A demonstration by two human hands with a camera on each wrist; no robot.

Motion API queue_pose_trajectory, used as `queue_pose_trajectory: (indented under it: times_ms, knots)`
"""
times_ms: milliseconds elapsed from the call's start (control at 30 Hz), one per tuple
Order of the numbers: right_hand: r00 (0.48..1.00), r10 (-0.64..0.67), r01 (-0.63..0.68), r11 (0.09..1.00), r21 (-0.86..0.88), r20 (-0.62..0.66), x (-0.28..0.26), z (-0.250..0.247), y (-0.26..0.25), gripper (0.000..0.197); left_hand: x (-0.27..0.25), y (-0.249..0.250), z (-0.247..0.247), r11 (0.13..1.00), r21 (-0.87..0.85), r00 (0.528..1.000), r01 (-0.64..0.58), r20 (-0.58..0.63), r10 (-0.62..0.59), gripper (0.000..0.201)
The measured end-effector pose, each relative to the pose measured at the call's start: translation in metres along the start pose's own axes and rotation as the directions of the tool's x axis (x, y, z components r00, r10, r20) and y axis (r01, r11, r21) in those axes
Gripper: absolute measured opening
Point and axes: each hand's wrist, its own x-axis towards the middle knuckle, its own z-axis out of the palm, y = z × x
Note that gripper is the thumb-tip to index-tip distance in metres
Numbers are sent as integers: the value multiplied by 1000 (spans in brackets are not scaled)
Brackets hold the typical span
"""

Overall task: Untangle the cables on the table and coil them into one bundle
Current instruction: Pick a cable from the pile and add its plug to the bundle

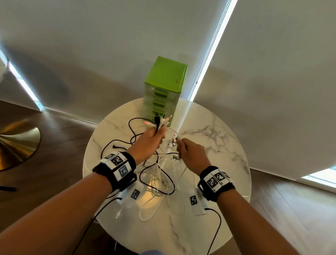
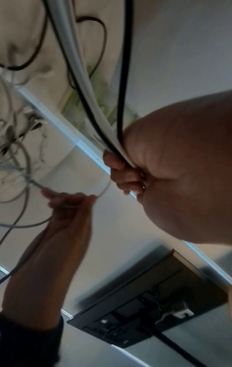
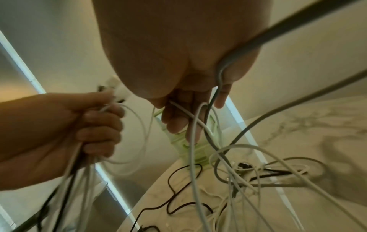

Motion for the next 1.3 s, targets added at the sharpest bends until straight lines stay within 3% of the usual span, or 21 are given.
queue_pose_trajectory:
  times_ms: [100,200,267,433,600,767,900,1067,1167,1300]
  knots:
    - [979,-198,201,977,-74,42,-5,0,-17,53,-3,4,13,1000,-4,1000,15,23,-15,54]
    - [958,-256,260,966,-11,129,-9,-1,-22,39,-5,13,18,996,83,999,-31,27,29,35]
    - [949,-247,244,969,42,196,-11,-2,-17,34,-5,15,18,986,160,999,-35,26,32,24]
    - [920,-186,158,982,108,344,-5,-1,10,28,-6,18,13,933,334,988,-130,-31,149,31]
    - [895,-110,169,980,-101,432,11,-4,31,26,-2,21,-1,941,317,978,-119,-124,165,28]
    - [930,-5,155,912,-380,368,8,-7,58,23,1,33,-32,928,323,946,-184,-200,257,27]
    - [930,-5,193,859,-474,368,8,-12,56,24,3,37,-44,944,278,921,-179,-290,261,27]
    - [914,124,55,906,-419,387,7,-14,72,35,14,44,-61,964,145,883,-221,-390,261,19]
    - [957,119,-33,951,-308,265,12,-18,69,37,12,45,-57,950,215,889,-225,-355,291,19]
    - [991,29,-13,993,-117,129,23,-26,44,39,3,34,-31,933,294,924,-209,-254,287,25]
